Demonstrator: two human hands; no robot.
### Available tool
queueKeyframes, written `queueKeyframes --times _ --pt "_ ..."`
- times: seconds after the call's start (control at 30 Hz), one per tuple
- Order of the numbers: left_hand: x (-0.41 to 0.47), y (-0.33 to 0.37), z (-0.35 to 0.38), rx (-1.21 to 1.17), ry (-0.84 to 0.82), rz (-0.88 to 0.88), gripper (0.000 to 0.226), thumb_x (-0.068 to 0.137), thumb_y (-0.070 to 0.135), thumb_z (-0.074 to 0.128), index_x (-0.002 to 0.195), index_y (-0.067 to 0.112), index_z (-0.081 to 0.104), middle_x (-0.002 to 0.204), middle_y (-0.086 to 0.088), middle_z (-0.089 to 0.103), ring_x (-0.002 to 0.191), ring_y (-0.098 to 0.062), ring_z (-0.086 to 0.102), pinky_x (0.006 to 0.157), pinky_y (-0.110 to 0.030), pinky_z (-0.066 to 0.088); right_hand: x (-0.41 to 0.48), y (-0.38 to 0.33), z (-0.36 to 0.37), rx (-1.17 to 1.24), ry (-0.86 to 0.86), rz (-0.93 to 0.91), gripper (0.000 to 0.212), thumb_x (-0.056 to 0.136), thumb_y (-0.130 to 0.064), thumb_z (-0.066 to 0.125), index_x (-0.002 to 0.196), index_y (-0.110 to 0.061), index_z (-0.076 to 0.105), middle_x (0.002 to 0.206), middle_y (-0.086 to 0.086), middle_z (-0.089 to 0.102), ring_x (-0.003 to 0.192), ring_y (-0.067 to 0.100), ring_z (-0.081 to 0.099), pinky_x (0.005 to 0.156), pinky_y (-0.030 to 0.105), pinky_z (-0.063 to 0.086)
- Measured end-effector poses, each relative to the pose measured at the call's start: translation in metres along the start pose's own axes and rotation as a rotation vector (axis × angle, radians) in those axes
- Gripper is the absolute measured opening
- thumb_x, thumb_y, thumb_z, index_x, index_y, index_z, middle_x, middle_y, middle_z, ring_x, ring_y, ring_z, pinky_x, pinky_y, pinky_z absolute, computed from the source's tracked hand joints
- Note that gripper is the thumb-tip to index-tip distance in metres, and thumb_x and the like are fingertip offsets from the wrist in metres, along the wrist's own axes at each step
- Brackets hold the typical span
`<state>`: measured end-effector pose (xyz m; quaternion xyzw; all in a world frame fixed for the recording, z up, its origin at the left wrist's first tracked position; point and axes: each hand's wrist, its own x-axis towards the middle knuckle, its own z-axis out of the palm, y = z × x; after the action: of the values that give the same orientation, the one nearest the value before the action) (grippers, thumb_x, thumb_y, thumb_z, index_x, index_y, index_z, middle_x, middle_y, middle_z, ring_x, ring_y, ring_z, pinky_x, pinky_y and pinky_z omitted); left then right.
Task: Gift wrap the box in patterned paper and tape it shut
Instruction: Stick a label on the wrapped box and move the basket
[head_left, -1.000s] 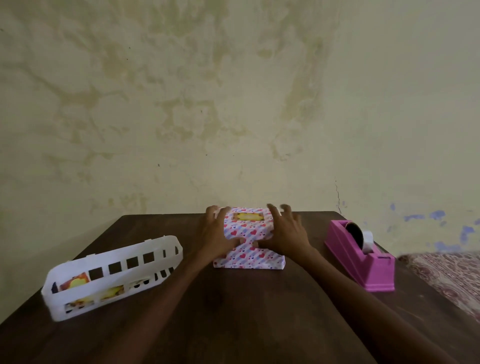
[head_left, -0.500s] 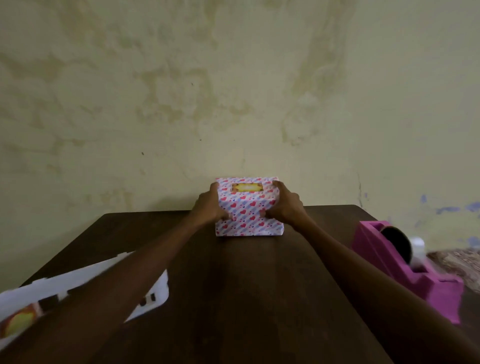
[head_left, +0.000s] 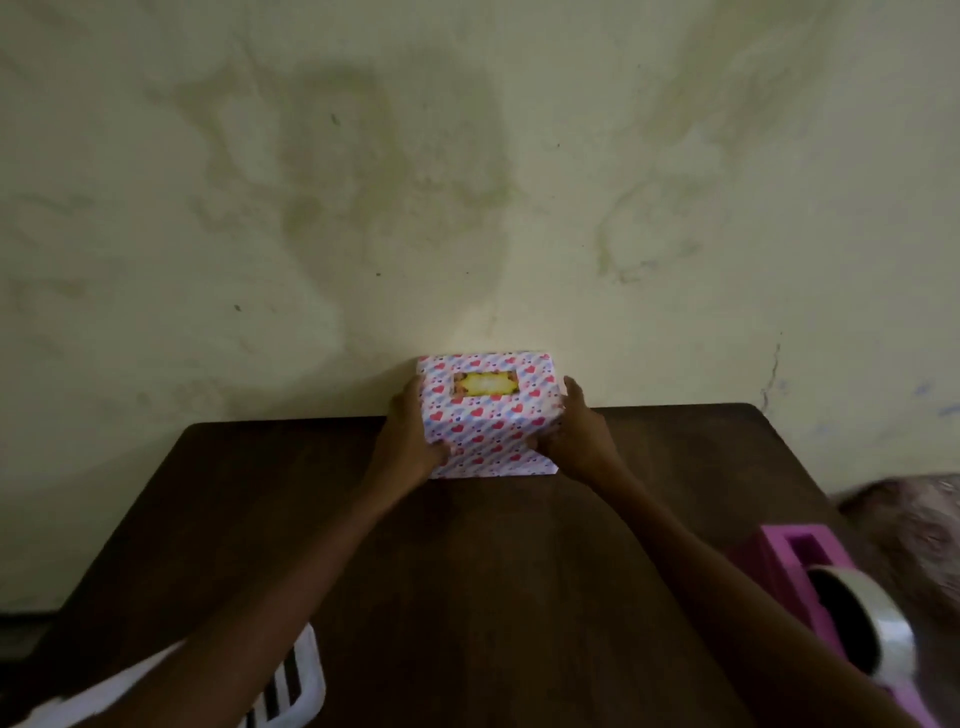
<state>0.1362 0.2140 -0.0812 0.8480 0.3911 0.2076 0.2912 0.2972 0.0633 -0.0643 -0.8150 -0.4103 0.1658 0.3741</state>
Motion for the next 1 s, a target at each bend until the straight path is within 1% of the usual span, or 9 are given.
queueKeyframes --times 0.07,0.2,0.33,0.43,0.57,0.7,0.77,0.83,1.0 --pt "-0.009 0.019 -0.007 0.080 0.021 -0.060 0.102 0.073 0.026 0.081 0.150 0.022 0.014 0.153 -0.009 0.019 0.141 -0.027 0.025 0.108 -0.046 0.039 -0.010 -0.005 -0.018 0.003 0.008 0.100 0.084 0.082 -0.035 0.078 0.147 -0.010 0.031 0.141 0.010 0.052 0.125 0.026 0.054 0.096 0.028 0.043" --pt "-0.054 0.058 -0.008 0.067 0.143 -0.066 0.064 0.084 0.020 0.070 0.139 0.018 0.038 0.149 -0.009 0.027 0.136 -0.026 0.034 0.103 -0.041 0.044 -0.046 -0.007 -0.054 -0.037 0.085 0.142 0.040 0.086 -0.019 0.071 0.124 -0.013 0.061 0.120 0.005 0.065 0.107 0.021 0.063 0.089 0.037 0.054" --pt "-0.103 0.099 0.017 -0.187 -0.107 -0.106 0.027 0.085 0.015 0.068 0.110 0.021 0.060 0.117 0.000 0.061 0.111 -0.016 0.057 0.095 -0.036 0.049 -0.094 -0.004 -0.094 -0.054 0.069 0.203 0.025 0.091 -0.015 0.065 0.116 -0.014 0.066 0.109 0.003 0.069 0.092 0.011 0.063 0.082 0.031 0.054" --pt "-0.134 0.117 0.048 -0.313 -0.297 -0.190 0.025 0.083 0.008 0.069 0.104 0.019 0.061 0.109 -0.004 0.065 0.108 -0.024 0.061 0.097 -0.041 0.047 -0.132 0.007 -0.116 -0.132 0.088 0.262 0.022 0.093 -0.021 0.061 0.114 -0.016 0.064 0.112 0.006 0.066 0.099 0.018 0.061 0.091 0.036 0.051" --pt "-0.162 0.128 0.075 -0.104 -0.516 -0.110 0.048 0.078 0.022 0.076 0.121 0.011 0.058 0.129 -0.011 0.052 0.122 -0.028 0.050 0.104 -0.036 0.040 -0.187 0.026 -0.138 -0.397 0.248 0.447 0.070 0.081 -0.044 0.072 0.140 -0.022 0.042 0.141 0.007 0.044 0.129 0.029 0.040 0.104 0.044 0.037" --pt "-0.179 0.136 0.086 0.345 -0.788 -0.051 0.094 0.077 0.048 0.072 0.152 0.022 0.020 0.160 -0.005 0.002 0.146 -0.029 0.009 0.117 -0.045 0.023 -0.221 0.057 -0.147 -0.327 0.127 0.779 0.111 0.070 -0.055 0.077 0.154 -0.026 0.010 0.151 0.010 0.035 0.131 0.033 0.043 0.100 0.053 0.045" --pt "-0.188 0.146 0.097 0.495 -0.889 -0.013 0.108 0.073 0.055 0.073 0.153 0.026 0.007 0.160 -0.005 -0.011 0.147 -0.034 -0.004 0.116 -0.055 0.018 -0.233 0.073 -0.152 -0.291 0.018 0.836 0.109 0.074 -0.054 0.075 0.154 -0.028 0.006 0.143 0.009 0.047 0.109 0.027 0.060 0.085 0.047 0.055" --pt "-0.194 0.150 0.104 0.577 -0.902 -0.011 0.118 0.069 0.058 0.075 0.153 0.027 -0.002 0.158 -0.006 -0.016 0.146 -0.037 -0.008 0.113 -0.062 0.017 -0.236 0.082 -0.151 -0.269 -0.017 0.822 0.095 0.080 -0.050 0.071 0.152 -0.026 0.013 0.124 0.005 0.061 0.079 0.015 0.062 0.071 0.038 0.059" --pt "-0.196 0.151 0.107 0.614 -0.890 -0.008 0.123 0.066 0.062 0.075 0.153 0.028 -0.005 0.159 -0.007 -0.016 0.145 -0.037 -0.009 0.112 -0.063 0.017 -0.240 0.091 -0.153 -0.294 -0.001 0.773 0.077 0.083 -0.051 0.069 0.144 -0.021 0.033 0.109 0.000 0.066 0.079 0.010 0.061 0.066 0.027 0.051"
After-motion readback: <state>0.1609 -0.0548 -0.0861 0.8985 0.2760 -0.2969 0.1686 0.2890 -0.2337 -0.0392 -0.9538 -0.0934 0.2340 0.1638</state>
